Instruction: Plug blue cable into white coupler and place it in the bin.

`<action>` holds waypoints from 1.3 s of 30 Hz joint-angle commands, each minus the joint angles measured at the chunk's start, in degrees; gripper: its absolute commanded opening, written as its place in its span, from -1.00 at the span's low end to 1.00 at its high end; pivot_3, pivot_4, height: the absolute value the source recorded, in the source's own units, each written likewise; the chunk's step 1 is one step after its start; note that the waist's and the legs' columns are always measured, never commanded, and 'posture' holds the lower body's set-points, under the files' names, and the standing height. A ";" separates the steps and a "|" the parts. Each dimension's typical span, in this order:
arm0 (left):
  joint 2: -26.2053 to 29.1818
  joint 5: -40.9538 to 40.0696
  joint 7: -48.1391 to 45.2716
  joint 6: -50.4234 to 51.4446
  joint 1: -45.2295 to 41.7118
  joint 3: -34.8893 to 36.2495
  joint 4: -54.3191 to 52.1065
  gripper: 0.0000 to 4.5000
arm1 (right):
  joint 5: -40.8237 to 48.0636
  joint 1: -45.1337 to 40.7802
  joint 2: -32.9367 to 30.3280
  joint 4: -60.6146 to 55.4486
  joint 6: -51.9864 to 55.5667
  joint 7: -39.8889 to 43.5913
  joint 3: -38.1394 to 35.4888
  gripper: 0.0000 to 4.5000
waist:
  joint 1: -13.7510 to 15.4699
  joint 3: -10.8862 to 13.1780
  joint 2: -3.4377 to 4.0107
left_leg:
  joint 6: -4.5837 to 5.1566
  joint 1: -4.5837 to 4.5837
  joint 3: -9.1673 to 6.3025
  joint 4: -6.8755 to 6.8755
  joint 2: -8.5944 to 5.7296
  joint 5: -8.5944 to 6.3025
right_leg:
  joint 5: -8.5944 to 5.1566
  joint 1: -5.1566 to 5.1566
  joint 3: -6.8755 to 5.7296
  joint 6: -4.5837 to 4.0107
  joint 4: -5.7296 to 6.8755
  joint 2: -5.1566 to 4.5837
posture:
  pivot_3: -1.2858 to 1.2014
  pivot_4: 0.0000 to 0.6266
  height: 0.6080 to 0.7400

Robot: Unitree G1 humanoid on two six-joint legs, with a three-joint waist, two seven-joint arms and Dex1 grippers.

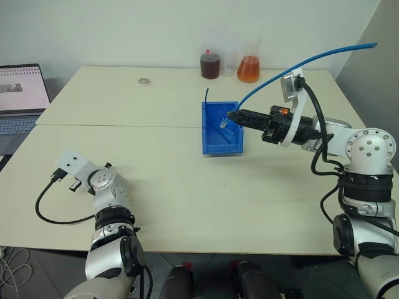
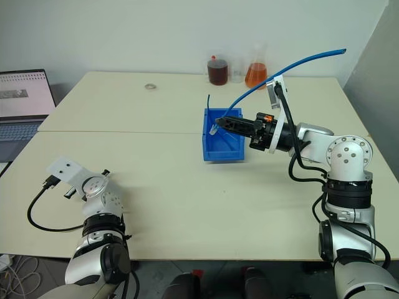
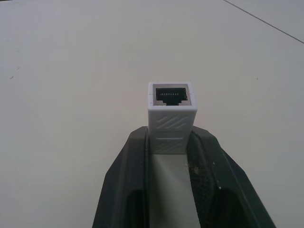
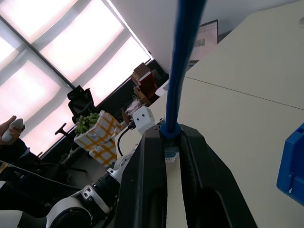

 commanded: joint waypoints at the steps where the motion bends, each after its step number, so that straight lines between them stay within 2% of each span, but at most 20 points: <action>1: -0.26 -1.17 -0.14 0.94 0.30 0.31 2.44 -0.66 | 0.49 -1.23 -0.19 -1.96 -0.35 0.08 -1.71 -0.94 | -0.01 0.00 0.00 | 0.00 0.00 0.00 0.00 0.00 0.00 | 0.00 0.00 0.00 0.00 0.00 0.00 | 0.03 -0.52 1.00; 3: -0.01 -0.71 -0.97 1.85 0.32 -0.56 1.75 -0.66 | 0.39 -1.25 -0.18 -1.91 -0.48 0.03 -1.75 -0.94 | -0.01 0.00 0.00 | 0.00 0.00 0.00 0.00 0.00 0.00 | 0.00 0.00 0.00 0.00 0.00 0.00 | 0.03 -0.52 1.00; 6: 1.72 2.13 -8.83 5.15 0.56 -6.78 -2.12 -0.66 | -0.02 -1.31 -0.28 -2.01 -0.92 -0.22 -1.95 -0.94 | 0.04 0.01 -0.01 | 0.00 0.00 -0.01 0.00 0.00 0.00 | 0.00 0.00 -0.02 0.00 0.01 0.01 | 0.03 -0.52 1.00; 9: 6.93 5.83 -26.81 5.01 1.17 -17.24 -7.24 -0.66 | -1.38 -2.24 -1.85 -1.93 -1.56 1.50 -1.74 -0.94 | 0.14 0.09 -0.15 | -0.02 -0.06 -0.06 0.00 -0.02 0.01 | 0.00 -0.01 -0.07 0.00 -0.01 0.01 | 0.03 -0.52 1.00; 11: 10.54 5.00 -42.65 5.86 1.64 -23.76 -12.18 -0.66 | -2.57 -3.28 -3.27 -1.40 -1.97 3.35 -1.49 -0.94 | 0.13 0.19 -0.32 | -0.04 -0.14 -0.11 0.00 -0.02 0.02 | 0.00 -0.05 -0.13 -0.01 -0.08 0.01 | 0.03 -0.52 1.00; 15: 14.21 -5.18 -67.20 11.89 4.66 -28.95 -25.84 -0.66 | -5.94 -3.50 -5.42 -0.90 -3.43 6.49 -0.32 -0.94 | -0.06 0.19 -0.31 | -0.15 -0.27 -0.11 -0.08 0.01 0.06 | -0.01 -0.12 -0.16 -0.03 -0.25 -0.02 | 0.03 -0.52 1.00; 20: 18.39 -12.91 -86.36 16.86 8.72 -33.54 -39.71 -0.66 | -8.93 -2.17 -6.68 -1.83 -4.52 9.72 0.93 -0.94 | -0.64 0.23 -0.26 | -0.09 -0.28 -0.03 -0.16 0.10 -0.01 | -0.06 -0.19 -0.11 -0.12 -0.28 0.01 | 0.03 -0.52 1.00; 24: 20.82 -13.71 -97.30 16.55 12.65 -39.03 -46.36 -0.66 | -10.71 -1.70 -7.34 -2.31 -5.24 11.22 1.43 -0.94 | -0.69 0.24 -0.27 | -0.06 -0.26 -0.05 -0.15 0.13 -0.02 | -0.08 -0.23 -0.11 -0.14 -0.21 0.07 | 0.03 -0.52 1.00; 28: 19.87 -7.61 -103.05 7.53 14.07 -45.04 -41.94 -0.66 | -13.17 -0.76 -7.83 -3.67 -6.34 12.86 2.97 -0.94 | -0.53 0.25 -0.22 | -0.05 -0.14 0.01 -0.15 0.10 -0.03 | -0.08 -0.14 -0.05 -0.13 -0.22 0.08 | 0.03 -0.52 1.00; 31: 17.76 -3.72 -105.72 0.55 13.63 -48.04 -34.73 -0.66 | -17.34 1.31 -8.83 -6.79 -9.43 14.84 6.44 -0.94 | -0.48 0.26 -0.22 | -0.03 -0.14 0.01 -0.13 0.11 -0.03 | -0.08 -0.14 -0.04 -0.13 -0.22 0.10 | 0.03 -0.52 1.00; 34: 14.99 -0.34 -106.25 -6.77 12.84 -49.48 -26.50 -0.66 | -18.95 4.43 -9.33 -10.72 -10.50 17.19 9.51 -0.94 | -0.18 0.25 -0.22 | -0.02 -0.13 0.01 -0.12 0.11 -0.04 | -0.09 -0.13 -0.04 -0.13 -0.23 0.10 | 0.03 -0.52 1.00; 39: 11.64 3.31 -107.62 -16.55 11.43 -50.26 -16.13 -0.66 | -27.10 10.60 -11.26 -15.95 -19.23 22.70 16.90 -0.94 | -0.08 0.26 -0.24 | 0.01 -0.23 0.00 -0.06 0.10 -0.06 | -0.08 -0.18 -0.06 -0.12 -0.25 0.10 | 0.03 -0.52 1.00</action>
